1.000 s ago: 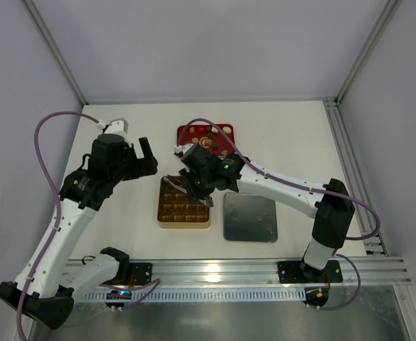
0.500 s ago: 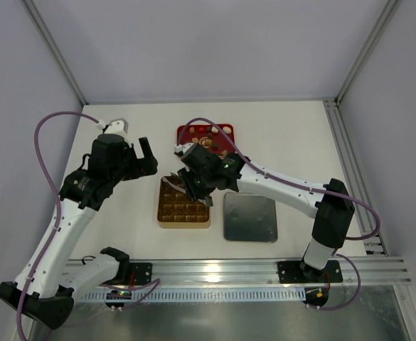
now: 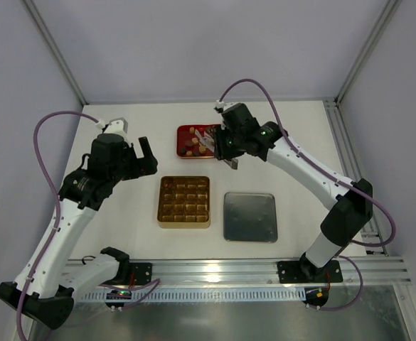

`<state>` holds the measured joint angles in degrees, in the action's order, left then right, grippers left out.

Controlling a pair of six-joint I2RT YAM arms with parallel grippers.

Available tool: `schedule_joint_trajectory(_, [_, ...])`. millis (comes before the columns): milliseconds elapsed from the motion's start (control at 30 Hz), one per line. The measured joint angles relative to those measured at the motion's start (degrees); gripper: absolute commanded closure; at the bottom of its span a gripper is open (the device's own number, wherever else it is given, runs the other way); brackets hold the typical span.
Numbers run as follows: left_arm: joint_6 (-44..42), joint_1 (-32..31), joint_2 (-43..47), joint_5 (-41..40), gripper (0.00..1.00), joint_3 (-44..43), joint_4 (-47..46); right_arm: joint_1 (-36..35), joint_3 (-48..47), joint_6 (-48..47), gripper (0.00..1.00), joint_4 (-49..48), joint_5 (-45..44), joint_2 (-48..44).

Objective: Pack the chocolate

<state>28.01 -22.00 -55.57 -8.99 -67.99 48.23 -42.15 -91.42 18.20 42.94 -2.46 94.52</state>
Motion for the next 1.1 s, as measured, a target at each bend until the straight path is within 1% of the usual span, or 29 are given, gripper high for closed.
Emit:
schedule_joint_trajectory(167, [0.0, 0.0, -0.1, 0.0, 0.0, -0.8, 0.1, 7.7, 0.0, -1.7, 0.58, 0.2, 0.1, 0.1])
schedule_joint_trajectory(300, [0.0, 0.0, -0.6, 0.0, 0.0, -1.9, 0.2, 10.5, -0.6, -2.8, 0.58, 0.3, 0.4, 1.9])
schedule_joint_trajectory(667, [0.0, 0.0, -0.8, 0.0, 0.0, -2.2, 0.5, 10.9, -1.8, -4.3, 0.58, 0.4, 2.5, 12.1])
schedule_joint_trajectory(1100, [0.0, 0.0, -0.8, 0.0, 0.0, -2.2, 0.9, 10.9, -4.8, -4.6, 0.58, 0.4, 1.6, 15.9])
